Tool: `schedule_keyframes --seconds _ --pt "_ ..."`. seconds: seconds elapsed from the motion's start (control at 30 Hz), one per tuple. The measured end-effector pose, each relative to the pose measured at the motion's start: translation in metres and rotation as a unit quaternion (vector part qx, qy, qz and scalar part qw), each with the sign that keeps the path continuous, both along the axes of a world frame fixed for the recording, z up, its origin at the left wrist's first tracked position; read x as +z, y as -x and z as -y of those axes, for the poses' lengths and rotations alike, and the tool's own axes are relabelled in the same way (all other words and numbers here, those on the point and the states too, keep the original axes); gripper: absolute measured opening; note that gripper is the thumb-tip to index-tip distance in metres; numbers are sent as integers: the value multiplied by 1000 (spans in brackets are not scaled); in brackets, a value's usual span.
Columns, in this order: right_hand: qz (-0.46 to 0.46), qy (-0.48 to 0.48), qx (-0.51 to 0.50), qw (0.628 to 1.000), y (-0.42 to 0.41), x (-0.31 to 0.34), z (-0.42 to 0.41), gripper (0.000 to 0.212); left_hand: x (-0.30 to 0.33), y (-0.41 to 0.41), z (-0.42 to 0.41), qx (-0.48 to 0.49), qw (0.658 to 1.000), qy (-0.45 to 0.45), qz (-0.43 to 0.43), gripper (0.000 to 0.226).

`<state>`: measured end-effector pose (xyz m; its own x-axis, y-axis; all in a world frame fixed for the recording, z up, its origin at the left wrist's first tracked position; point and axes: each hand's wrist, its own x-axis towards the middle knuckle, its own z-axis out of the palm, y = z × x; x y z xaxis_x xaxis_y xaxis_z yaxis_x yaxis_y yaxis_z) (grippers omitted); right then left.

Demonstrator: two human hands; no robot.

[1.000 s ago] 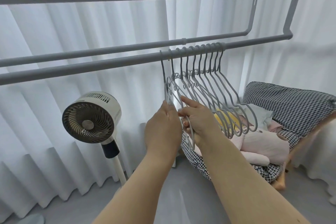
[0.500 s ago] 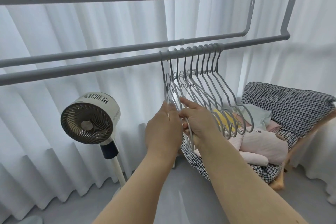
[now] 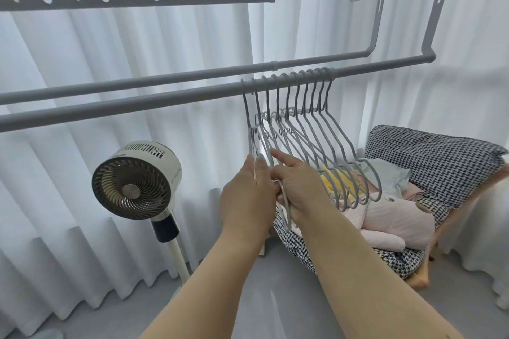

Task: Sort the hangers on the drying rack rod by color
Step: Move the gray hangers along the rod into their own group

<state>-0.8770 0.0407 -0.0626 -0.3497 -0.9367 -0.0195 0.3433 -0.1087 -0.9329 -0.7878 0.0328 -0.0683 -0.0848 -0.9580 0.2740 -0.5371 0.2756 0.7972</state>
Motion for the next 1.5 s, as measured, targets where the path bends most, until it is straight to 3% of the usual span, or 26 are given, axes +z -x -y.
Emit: schedule_keyframes --seconds 0.13,0.3,0.43,0.53,0.67,0.8,0.93,1.07,1.2,1.4,1.5 --pt "-35 1 -7 999 -1 3 -2 42 -2 -1 0 -1 1000 12 7 53" --pt "-94 -12 -28 995 -3 6 -9 39 -6 -2 1 -12 1000 13 -14 74" --pt "-164 -22 -37 985 -4 5 -8 39 -1 -5 -5 -12 999 28 -18 53" --pt "-276 -44 -68 958 -8 9 -15 54 1 -8 -8 -8 999 18 -29 66" --pt "-419 -73 -131 895 -13 18 -31 50 -1 -12 -7 8 1000 7 -22 91" --pt "-419 -14 -181 890 -28 28 -38 42 0 -23 -8 -2 999 14 38 87" --pt "-378 42 -174 908 -55 37 -41 32 0 -48 -4 40 995 20 87 76" --pt "-368 70 -132 918 -94 38 -37 28 0 -89 -2 100 992 62 45 89" --pt "-358 86 -80 926 -141 37 -31 27 11 -136 -15 190 978 39 71 69" --pt "-351 98 19 931 -216 35 -27 17 7 -215 -21 284 955 26 76 71" --pt "-337 110 57 933 -254 31 -27 22 6 -253 -30 321 945 24 67 73"
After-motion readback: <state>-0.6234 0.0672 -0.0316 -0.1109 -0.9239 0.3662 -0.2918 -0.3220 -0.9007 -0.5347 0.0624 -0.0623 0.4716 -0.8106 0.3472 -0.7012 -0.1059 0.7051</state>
